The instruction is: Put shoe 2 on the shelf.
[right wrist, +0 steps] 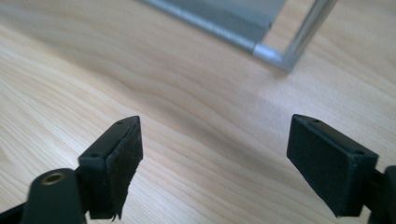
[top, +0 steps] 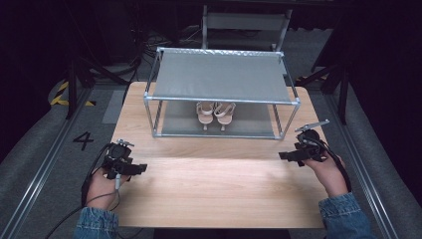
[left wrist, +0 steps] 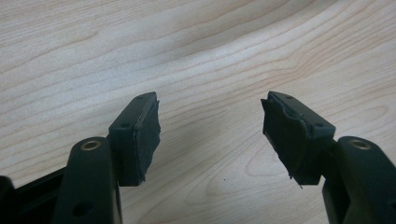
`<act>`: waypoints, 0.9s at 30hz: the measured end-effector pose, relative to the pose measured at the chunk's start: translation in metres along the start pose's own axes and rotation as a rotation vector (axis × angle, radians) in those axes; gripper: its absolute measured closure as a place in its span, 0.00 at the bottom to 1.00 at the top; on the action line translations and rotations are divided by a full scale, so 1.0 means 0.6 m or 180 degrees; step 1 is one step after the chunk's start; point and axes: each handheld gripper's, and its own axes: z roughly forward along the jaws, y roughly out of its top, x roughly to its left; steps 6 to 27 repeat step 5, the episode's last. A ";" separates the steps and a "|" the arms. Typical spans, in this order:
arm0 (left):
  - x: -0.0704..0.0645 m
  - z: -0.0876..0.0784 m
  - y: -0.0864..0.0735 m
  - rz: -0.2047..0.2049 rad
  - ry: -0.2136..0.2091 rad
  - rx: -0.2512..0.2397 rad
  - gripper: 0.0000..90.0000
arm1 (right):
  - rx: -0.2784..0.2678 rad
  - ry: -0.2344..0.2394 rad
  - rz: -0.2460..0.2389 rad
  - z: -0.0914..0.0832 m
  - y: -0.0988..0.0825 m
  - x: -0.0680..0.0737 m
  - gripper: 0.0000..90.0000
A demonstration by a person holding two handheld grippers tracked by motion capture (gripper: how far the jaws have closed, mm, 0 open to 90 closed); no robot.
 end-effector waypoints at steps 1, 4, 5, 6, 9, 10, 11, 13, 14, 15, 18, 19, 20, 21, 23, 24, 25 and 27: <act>0.001 0.000 0.000 0.0003 0.0011 -0.0008 0.41 | 0.0038 -0.0020 -0.0015 0.003 -0.001 -0.001 0.19; 0.003 -0.002 0.000 -0.0022 0.0014 -0.0028 0.40 | 0.0073 -0.0075 -0.0033 0.009 -0.004 -0.004 0.19; 0.003 -0.002 0.000 -0.0022 0.0014 -0.0028 0.40 | 0.0073 -0.0075 -0.0033 0.009 -0.004 -0.004 0.19; 0.003 -0.002 0.000 -0.0022 0.0014 -0.0028 0.40 | 0.0073 -0.0075 -0.0033 0.009 -0.004 -0.004 0.19; 0.003 -0.002 0.000 -0.0022 0.0014 -0.0028 0.40 | 0.0073 -0.0075 -0.0033 0.009 -0.004 -0.004 0.19; 0.003 -0.002 0.000 -0.0022 0.0014 -0.0028 0.40 | 0.0073 -0.0075 -0.0033 0.009 -0.004 -0.004 0.19; 0.003 -0.002 0.000 -0.0022 0.0014 -0.0028 0.40 | 0.0073 -0.0075 -0.0033 0.009 -0.004 -0.004 0.19; 0.003 -0.002 0.000 -0.0022 0.0014 -0.0028 0.40 | 0.0073 -0.0075 -0.0033 0.009 -0.004 -0.004 0.19; 0.003 -0.002 0.000 -0.0022 0.0014 -0.0028 0.40 | 0.0073 -0.0075 -0.0033 0.009 -0.004 -0.004 0.19; 0.003 -0.002 0.000 -0.0022 0.0014 -0.0028 0.40 | 0.0073 -0.0075 -0.0033 0.009 -0.004 -0.004 0.19; 0.003 -0.002 0.000 -0.0022 0.0014 -0.0028 0.40 | 0.0073 -0.0075 -0.0033 0.009 -0.004 -0.004 0.19; 0.003 -0.002 0.000 -0.0022 0.0014 -0.0028 0.40 | 0.0073 -0.0075 -0.0033 0.009 -0.004 -0.004 0.19; 0.003 -0.002 0.000 -0.0022 0.0014 -0.0028 0.40 | 0.0073 -0.0075 -0.0033 0.009 -0.004 -0.004 0.19; 0.003 -0.002 0.000 -0.0022 0.0014 -0.0028 0.40 | 0.0073 -0.0075 -0.0033 0.009 -0.004 -0.004 0.19; 0.003 -0.002 0.000 -0.0022 0.0014 -0.0028 0.40 | 0.0073 -0.0075 -0.0033 0.009 -0.004 -0.004 0.19; 0.003 -0.002 0.000 -0.0022 0.0014 -0.0028 0.40 | 0.0073 -0.0075 -0.0033 0.009 -0.004 -0.004 0.19; 0.003 -0.002 0.000 -0.0022 0.0014 -0.0028 0.40 | 0.0073 -0.0075 -0.0033 0.009 -0.004 -0.004 0.19; 0.003 -0.002 0.000 -0.0022 0.0014 -0.0028 0.40 | 0.0073 -0.0075 -0.0033 0.009 -0.004 -0.004 0.19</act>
